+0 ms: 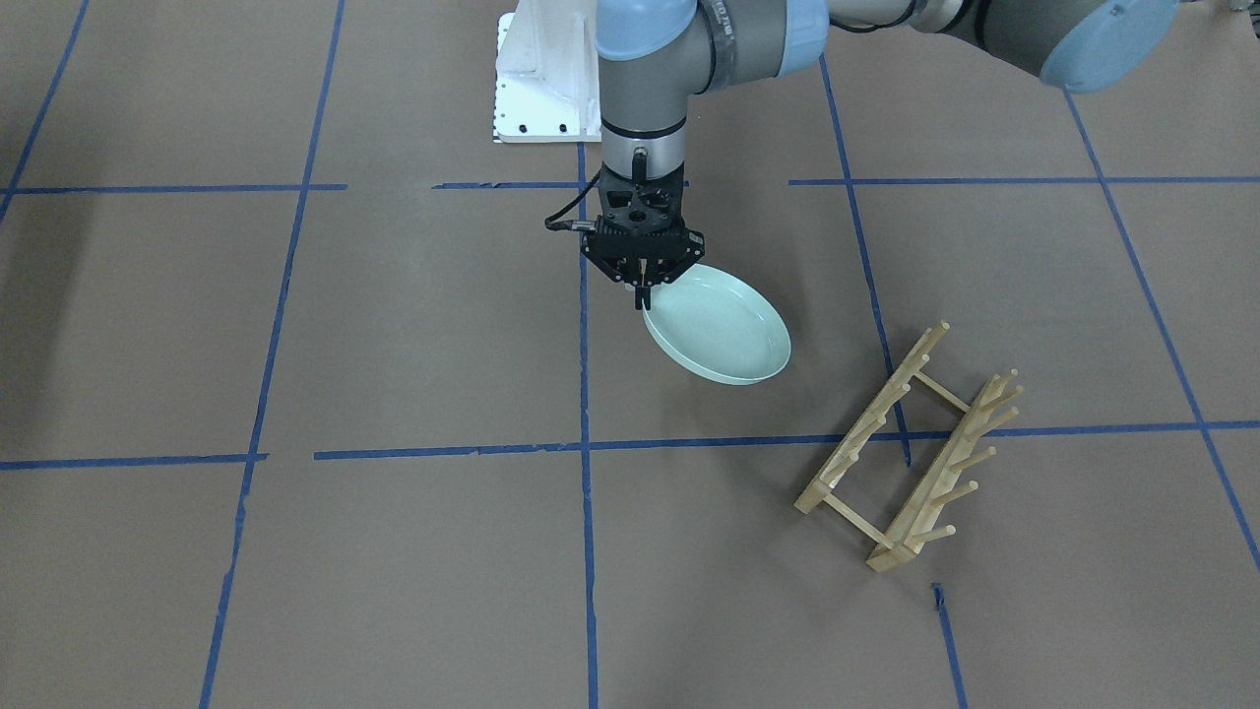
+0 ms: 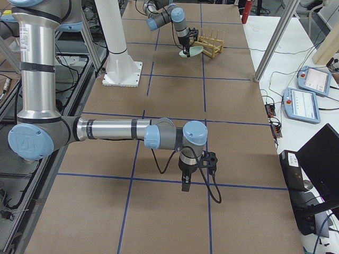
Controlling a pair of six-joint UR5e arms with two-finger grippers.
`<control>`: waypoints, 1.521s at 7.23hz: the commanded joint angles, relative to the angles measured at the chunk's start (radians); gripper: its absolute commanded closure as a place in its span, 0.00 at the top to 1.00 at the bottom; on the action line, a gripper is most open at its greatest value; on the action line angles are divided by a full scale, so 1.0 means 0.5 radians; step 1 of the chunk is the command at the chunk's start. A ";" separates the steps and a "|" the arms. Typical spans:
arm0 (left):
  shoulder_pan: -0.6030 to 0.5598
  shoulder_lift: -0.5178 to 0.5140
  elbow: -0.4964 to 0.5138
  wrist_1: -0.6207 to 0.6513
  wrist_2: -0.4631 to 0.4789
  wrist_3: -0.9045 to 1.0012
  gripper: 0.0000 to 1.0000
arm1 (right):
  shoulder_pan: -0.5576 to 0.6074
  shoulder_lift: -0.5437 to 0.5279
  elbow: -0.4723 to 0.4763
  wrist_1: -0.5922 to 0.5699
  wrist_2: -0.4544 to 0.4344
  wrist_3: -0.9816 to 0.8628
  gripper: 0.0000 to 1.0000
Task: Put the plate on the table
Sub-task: 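Lower the plate flat onto the table beside the rack and release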
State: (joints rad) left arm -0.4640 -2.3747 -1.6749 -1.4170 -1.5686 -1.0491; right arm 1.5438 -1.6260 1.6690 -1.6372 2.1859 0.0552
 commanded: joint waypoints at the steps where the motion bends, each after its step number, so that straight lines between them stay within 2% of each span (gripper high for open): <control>1: 0.136 0.040 0.113 0.027 0.186 0.205 0.00 | 0.002 0.000 -0.003 0.001 0.000 0.000 1.00; 2: 0.136 0.046 0.110 0.039 0.186 0.223 0.00 | -0.001 0.000 -0.003 0.001 0.000 0.000 1.00; 3: 0.136 0.049 0.083 0.070 0.189 0.224 0.99 | -0.001 0.000 -0.003 0.001 0.000 0.000 1.00; 5: 0.130 0.052 0.049 0.085 0.189 0.254 1.00 | 0.002 0.000 -0.003 -0.002 0.000 0.000 1.00; 7: 0.069 0.116 -0.256 0.094 0.180 0.260 1.00 | -0.001 0.000 -0.003 0.001 0.000 0.000 1.00; 8: -0.089 0.126 -0.371 0.097 0.131 0.260 1.00 | -0.001 0.000 -0.003 0.001 0.000 0.000 1.00; 9: -0.270 0.129 -0.387 0.097 -0.070 0.260 1.00 | -0.001 0.000 -0.003 0.001 0.000 0.000 1.00; 11: -0.818 0.193 -0.393 0.091 -0.637 0.288 1.00 | -0.001 0.000 -0.003 0.001 0.000 0.000 1.00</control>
State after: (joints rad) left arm -0.7105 -2.3024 -1.8653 -1.3698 -1.7299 -0.9155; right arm 1.5437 -1.6261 1.6675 -1.6368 2.1859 0.0552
